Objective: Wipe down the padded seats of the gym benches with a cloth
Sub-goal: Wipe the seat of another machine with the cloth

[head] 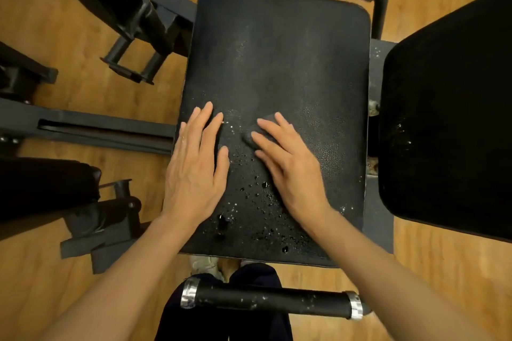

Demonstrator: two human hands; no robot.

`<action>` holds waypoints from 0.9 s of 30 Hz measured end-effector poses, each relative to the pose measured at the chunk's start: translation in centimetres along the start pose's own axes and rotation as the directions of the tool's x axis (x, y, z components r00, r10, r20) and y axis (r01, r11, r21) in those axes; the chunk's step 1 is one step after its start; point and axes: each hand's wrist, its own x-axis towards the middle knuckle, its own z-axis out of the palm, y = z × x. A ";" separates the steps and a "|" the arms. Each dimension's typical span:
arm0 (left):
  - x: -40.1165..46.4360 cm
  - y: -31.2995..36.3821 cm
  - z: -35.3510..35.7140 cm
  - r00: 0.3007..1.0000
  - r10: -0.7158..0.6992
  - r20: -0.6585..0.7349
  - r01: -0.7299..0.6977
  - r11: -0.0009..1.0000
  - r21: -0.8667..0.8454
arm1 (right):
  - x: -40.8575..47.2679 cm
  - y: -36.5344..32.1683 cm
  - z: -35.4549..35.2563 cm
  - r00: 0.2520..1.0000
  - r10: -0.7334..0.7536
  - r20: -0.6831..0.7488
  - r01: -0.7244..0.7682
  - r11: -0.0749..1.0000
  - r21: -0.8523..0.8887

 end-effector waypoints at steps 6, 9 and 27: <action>-5.3 0.2 -0.5 0.988 -0.153 -0.024 0.152 0.988 -0.012 | 9.3 1.2 1.4 0.982 0.120 -0.149 -0.116 0.993 0.029; -6.7 0.2 0.3 0.976 -0.215 -0.037 0.215 0.977 0.010 | 5.2 -1.1 1.7 0.991 0.094 -0.095 -0.089 0.995 0.055; -6.6 0.3 1.0 0.971 -0.229 -0.072 0.232 0.972 0.041 | 6.6 -2.3 4.0 0.988 -0.138 0.068 0.138 0.990 0.006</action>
